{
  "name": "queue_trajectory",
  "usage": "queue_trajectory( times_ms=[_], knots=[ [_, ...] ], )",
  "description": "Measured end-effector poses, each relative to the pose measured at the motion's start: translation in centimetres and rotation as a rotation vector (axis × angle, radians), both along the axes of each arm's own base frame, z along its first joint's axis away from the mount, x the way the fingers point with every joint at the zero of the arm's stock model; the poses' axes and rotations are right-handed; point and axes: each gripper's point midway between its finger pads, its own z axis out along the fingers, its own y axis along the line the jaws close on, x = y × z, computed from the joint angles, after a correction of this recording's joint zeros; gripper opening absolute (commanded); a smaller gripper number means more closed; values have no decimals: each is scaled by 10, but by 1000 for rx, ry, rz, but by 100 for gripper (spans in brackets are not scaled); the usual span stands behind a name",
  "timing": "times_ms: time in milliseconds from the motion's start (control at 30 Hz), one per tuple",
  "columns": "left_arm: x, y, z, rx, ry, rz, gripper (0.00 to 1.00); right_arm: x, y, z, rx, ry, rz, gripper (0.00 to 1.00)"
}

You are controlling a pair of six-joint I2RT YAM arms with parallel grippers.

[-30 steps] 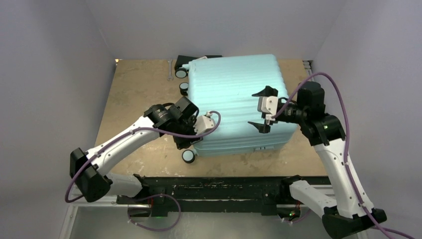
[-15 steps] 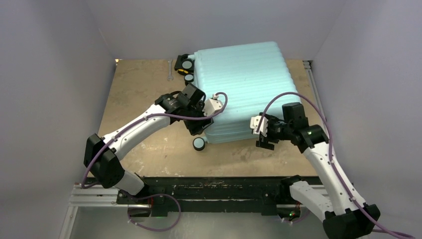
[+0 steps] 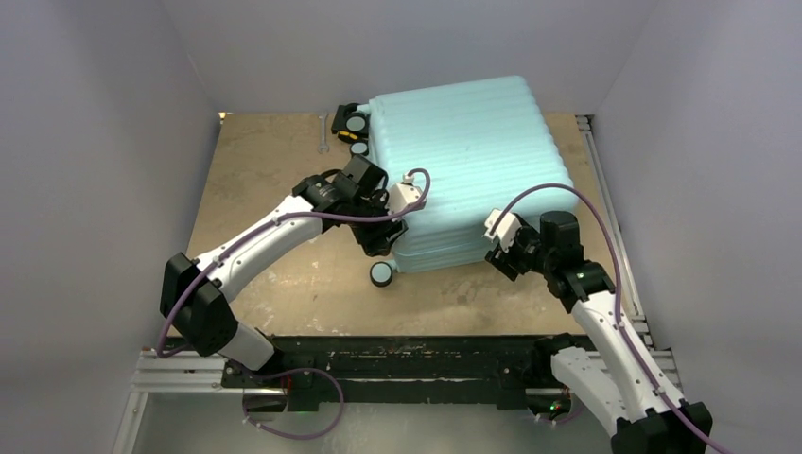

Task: Pack the luggage
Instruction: Zip the luggage at the center of the board.

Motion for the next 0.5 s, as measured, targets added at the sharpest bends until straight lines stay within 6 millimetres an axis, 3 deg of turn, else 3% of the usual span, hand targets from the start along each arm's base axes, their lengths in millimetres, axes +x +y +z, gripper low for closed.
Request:
queue_trajectory(
  times_ms=[367,500],
  knots=[
    [-2,-24,11,-78,99,7,0,19,-36,17,67,-76,-235,67],
    [-2,-27,14,-80,120,14,0,26,-46,10,69,-82,-282,67]
  ],
)
